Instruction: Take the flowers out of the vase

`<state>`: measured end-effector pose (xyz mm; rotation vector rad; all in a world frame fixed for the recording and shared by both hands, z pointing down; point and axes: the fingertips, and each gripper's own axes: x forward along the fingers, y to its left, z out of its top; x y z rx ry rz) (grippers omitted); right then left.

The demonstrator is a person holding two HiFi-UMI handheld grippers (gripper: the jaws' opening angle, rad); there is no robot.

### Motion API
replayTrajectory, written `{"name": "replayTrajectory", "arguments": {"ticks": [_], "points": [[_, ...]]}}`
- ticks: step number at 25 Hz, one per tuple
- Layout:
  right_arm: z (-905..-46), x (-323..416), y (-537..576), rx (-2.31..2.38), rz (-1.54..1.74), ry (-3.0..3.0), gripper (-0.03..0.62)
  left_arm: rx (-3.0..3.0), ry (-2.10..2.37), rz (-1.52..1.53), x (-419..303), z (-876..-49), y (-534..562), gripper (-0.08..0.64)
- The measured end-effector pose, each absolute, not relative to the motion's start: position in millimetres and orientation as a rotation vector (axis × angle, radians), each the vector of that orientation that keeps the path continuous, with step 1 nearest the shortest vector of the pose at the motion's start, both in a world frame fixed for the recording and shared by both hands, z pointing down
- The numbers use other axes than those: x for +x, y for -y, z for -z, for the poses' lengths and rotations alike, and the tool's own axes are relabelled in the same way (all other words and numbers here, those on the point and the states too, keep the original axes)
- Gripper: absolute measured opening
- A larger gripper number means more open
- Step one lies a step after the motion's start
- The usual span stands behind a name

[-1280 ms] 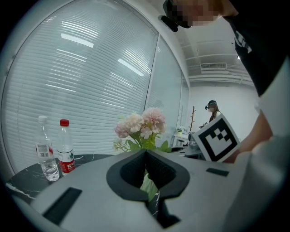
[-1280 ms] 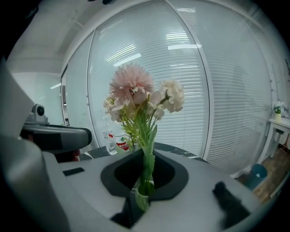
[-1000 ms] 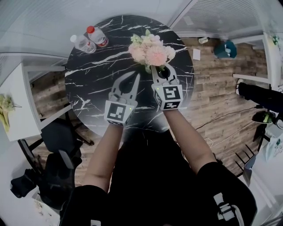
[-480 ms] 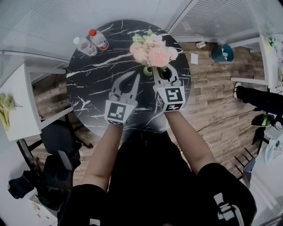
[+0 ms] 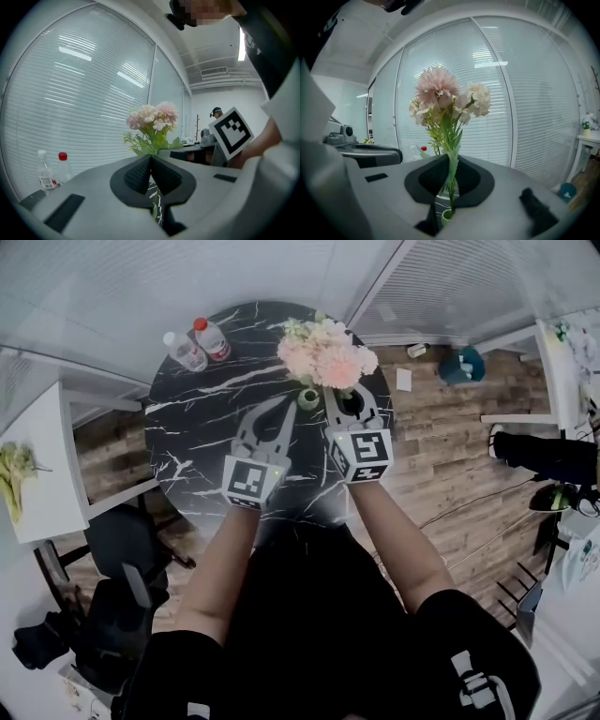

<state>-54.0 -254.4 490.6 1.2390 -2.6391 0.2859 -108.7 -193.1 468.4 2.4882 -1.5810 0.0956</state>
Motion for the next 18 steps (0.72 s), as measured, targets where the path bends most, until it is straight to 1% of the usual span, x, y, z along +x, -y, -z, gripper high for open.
{"name": "replayTrajectory", "arguments": {"ticks": [9,18], "points": [[-465,-31,236,1.267,-0.26,2.625,0.043,2.54,1.55,-0.08,-87,-444,180,0.012],[-473,4,217,1.331,-0.309,2.564,0.043,2.59,1.471,-0.099,-56,-446,166,0.012]]}}
